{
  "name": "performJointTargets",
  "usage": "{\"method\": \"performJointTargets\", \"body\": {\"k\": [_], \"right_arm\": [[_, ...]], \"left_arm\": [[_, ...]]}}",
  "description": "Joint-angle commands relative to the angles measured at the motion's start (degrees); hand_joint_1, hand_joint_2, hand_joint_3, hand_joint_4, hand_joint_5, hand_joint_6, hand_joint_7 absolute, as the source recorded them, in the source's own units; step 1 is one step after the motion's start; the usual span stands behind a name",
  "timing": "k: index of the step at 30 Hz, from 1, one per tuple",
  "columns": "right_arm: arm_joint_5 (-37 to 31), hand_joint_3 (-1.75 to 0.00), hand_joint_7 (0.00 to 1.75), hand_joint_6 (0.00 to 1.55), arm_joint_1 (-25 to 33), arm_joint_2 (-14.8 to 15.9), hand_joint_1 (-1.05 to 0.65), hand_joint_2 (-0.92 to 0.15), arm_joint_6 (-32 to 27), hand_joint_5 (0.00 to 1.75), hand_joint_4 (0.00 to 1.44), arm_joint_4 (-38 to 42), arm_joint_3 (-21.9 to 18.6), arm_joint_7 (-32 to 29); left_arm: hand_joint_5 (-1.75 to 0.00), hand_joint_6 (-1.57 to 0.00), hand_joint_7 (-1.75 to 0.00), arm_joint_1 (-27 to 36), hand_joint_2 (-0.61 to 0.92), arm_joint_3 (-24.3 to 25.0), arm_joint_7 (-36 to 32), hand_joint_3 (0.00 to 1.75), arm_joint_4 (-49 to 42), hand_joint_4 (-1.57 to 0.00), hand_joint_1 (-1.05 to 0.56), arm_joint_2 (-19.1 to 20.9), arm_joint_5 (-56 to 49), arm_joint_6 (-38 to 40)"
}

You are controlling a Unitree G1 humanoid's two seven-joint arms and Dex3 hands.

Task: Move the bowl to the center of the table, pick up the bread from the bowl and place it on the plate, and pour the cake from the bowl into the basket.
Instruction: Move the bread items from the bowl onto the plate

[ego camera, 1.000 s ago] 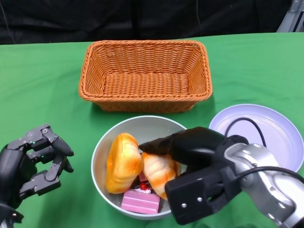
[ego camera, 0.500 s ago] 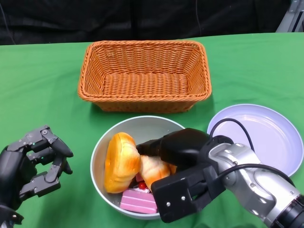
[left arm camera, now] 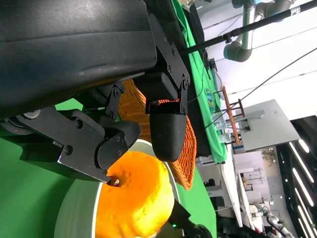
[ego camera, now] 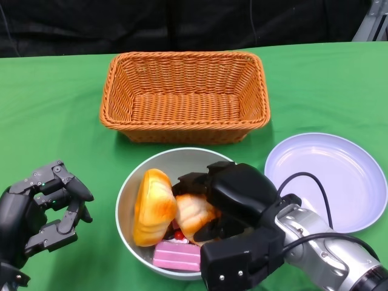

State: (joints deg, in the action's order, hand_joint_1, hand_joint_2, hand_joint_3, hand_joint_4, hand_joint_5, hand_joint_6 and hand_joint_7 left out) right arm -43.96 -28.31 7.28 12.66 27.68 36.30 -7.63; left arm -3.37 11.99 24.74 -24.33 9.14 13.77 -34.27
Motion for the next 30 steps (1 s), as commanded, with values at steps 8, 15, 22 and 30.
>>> {"method": "performJointTargets", "body": {"k": [8,15,22,30], "right_arm": [[-1.0,0.00,1.28,0.76,0.9,1.8,0.00,-0.90,1.4,1.60,0.73,1.2,-1.6,-5.9],[0.5,-0.18,1.28,0.77,2.6,2.7,0.02,-0.92,0.7,1.58,0.72,-4.0,-4.9,-4.8],[5.8,-0.19,0.92,0.94,5.6,2.5,0.07,-0.90,-1.6,1.49,0.78,-13.4,-10.2,0.9],[18.6,-0.15,0.69,0.99,9.6,1.5,0.06,-0.92,-8.7,1.16,0.87,-28.4,-19.4,10.1]], "left_arm": [[-1.68,-0.75,-1.41,-0.6,0.64,0.6,0.0,0.99,-1.4,-0.73,0.03,0.9,0.6,-1.1],[-1.66,-0.75,-1.39,-0.8,0.66,0.5,0.0,0.97,-1.9,-0.73,0.01,1.0,0.5,-1.5],[-1.64,-0.75,-1.38,-1.0,0.67,0.6,0.0,0.94,-2.5,-0.72,0.01,1.1,0.5,-1.4],[-1.64,-0.74,-1.40,-0.9,0.69,0.4,-0.2,0.92,-2.4,-0.72,0.00,1.3,0.3,-1.1]]}}
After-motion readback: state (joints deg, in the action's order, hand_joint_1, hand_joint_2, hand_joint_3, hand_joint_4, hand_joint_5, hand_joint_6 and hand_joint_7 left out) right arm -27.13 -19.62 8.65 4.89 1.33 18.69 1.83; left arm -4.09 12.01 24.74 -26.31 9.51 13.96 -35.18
